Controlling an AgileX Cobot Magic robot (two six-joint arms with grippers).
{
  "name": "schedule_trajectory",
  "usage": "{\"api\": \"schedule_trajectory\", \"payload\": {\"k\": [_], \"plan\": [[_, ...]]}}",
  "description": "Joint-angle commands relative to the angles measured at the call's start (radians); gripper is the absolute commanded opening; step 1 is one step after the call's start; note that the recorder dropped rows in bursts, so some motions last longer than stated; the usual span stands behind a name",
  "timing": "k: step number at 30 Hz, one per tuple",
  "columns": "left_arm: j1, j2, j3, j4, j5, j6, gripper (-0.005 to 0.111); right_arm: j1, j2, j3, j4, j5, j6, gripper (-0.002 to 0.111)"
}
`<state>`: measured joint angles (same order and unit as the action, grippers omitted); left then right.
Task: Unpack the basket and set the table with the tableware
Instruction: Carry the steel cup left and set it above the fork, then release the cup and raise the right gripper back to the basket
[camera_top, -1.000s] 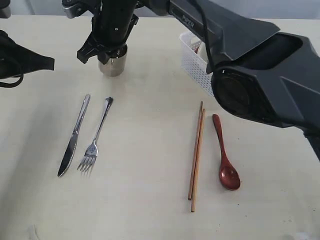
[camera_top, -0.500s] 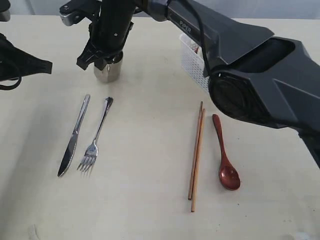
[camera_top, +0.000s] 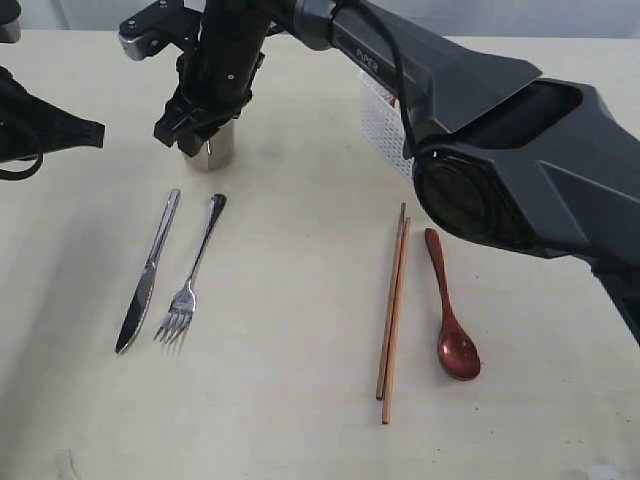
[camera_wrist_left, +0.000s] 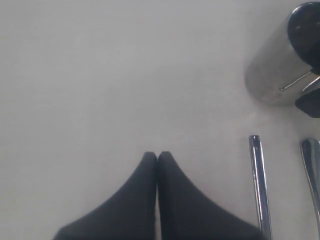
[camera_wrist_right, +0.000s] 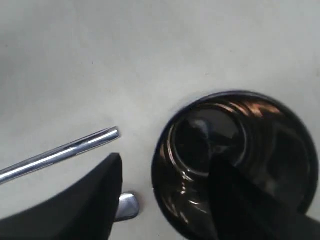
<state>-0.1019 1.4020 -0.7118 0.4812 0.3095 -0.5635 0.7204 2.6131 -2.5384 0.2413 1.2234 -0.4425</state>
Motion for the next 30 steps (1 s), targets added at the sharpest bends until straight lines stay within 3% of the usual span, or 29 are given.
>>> {"api": "schedule_trajectory", "payload": {"k": [1,10,16,21,25,30], "plan": [[0.003,-0.001,0.007,0.004,0.002,-0.005,0.0,0.002,-0.016,-0.008,-0.006,-0.002,-0.007,0.052],[0.003,-0.001,0.007,0.004,0.007,-0.005,0.0,0.002,-0.144,-0.008,-0.028,-0.002,0.022,0.053],[0.003,-0.001,0.007,0.004,0.011,-0.005,0.0,-0.011,-0.28,-0.008,-0.227,-0.002,0.139,0.06],[0.003,-0.001,0.007,0.004,0.011,-0.005,0.0,-0.065,-0.372,0.018,-0.241,-0.002,0.206,0.06],[0.003,-0.001,0.007,0.004,0.011,-0.005,0.0,-0.117,-0.499,0.192,-0.241,-0.002,0.2,0.06],[0.003,-0.001,0.007,0.004,0.003,-0.005,0.0,-0.239,-0.675,0.533,-0.256,-0.002,0.155,0.06]]}}
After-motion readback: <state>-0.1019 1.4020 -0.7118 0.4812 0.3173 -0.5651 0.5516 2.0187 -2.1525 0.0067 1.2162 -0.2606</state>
